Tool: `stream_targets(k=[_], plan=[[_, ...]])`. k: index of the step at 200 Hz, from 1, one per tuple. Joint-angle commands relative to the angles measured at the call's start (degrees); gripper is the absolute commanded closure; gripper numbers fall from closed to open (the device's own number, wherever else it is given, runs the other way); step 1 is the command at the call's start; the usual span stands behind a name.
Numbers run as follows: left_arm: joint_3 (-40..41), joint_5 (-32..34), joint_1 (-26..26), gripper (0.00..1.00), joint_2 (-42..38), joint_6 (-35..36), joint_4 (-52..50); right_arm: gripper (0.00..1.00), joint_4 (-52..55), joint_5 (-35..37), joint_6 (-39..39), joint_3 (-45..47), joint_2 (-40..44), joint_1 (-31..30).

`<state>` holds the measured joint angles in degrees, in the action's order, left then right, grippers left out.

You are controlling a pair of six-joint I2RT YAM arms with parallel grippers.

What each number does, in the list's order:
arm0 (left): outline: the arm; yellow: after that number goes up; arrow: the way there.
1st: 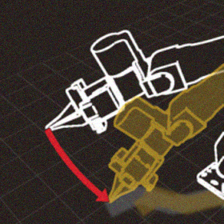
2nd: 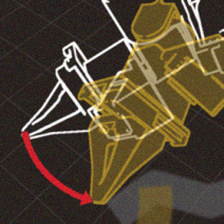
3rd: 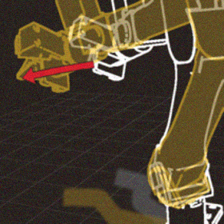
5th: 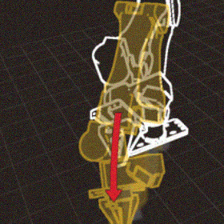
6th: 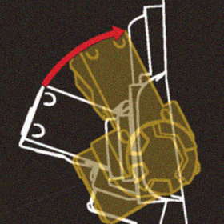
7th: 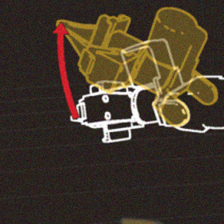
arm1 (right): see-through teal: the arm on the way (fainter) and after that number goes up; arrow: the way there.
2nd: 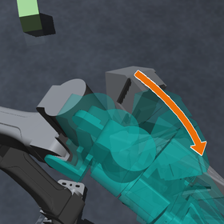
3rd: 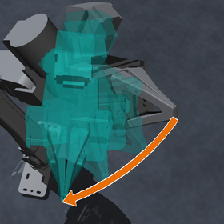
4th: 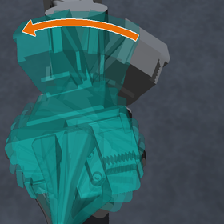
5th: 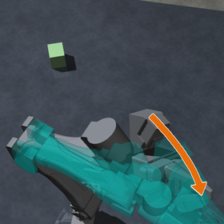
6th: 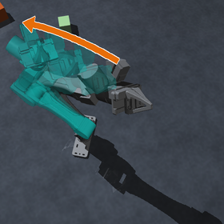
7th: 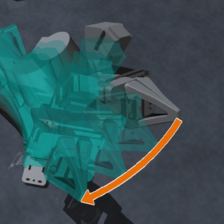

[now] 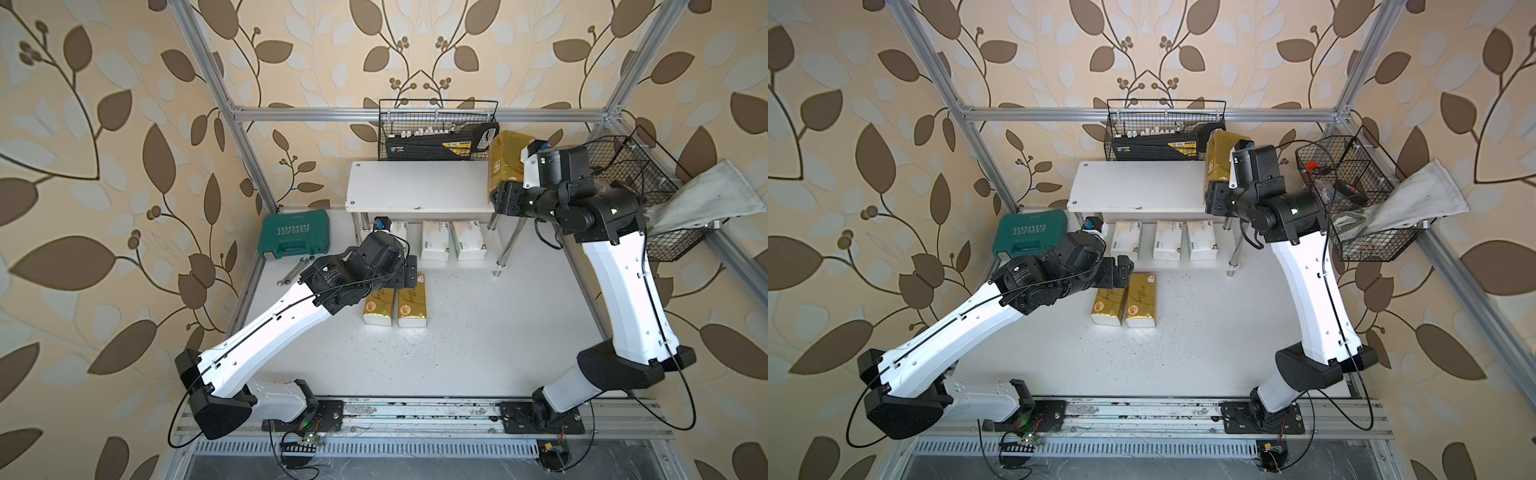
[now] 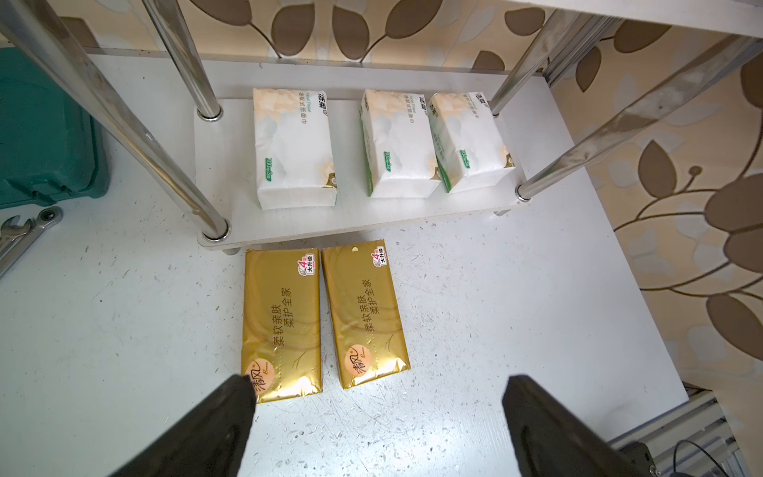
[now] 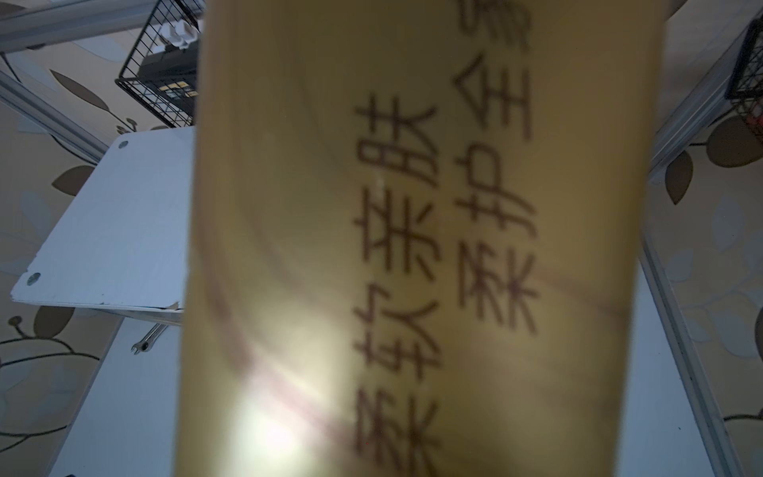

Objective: Place the tissue boxes on the shelf by color
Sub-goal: Place a box of tissues on the shelf.

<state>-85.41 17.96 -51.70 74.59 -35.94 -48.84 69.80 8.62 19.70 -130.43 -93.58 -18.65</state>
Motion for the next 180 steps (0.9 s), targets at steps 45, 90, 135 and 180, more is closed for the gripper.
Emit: stream_targets(k=[45, 90, 135, 180], plan=[[-1.26, -0.65, 0.61, 0.01, -1.54, 1.12, 0.02, 0.30, 4.59, -4.20, -3.75, -5.03, -6.02, 2.10], [-0.18, -1.25, 0.56, 0.01, -2.16, 0.39, 0.41, 0.30, 5.77, -2.90, -5.02, -8.11, -9.58, 2.21], [1.07, -1.59, 0.59, 0.01, -3.09, -0.66, 0.59, 0.27, 6.05, -1.98, -5.88, -10.02, -13.08, 2.19], [2.08, -1.61, 0.61, 0.01, -3.89, -1.44, 0.85, 0.22, 6.53, -0.28, -6.78, -13.37, -16.48, 2.13]])
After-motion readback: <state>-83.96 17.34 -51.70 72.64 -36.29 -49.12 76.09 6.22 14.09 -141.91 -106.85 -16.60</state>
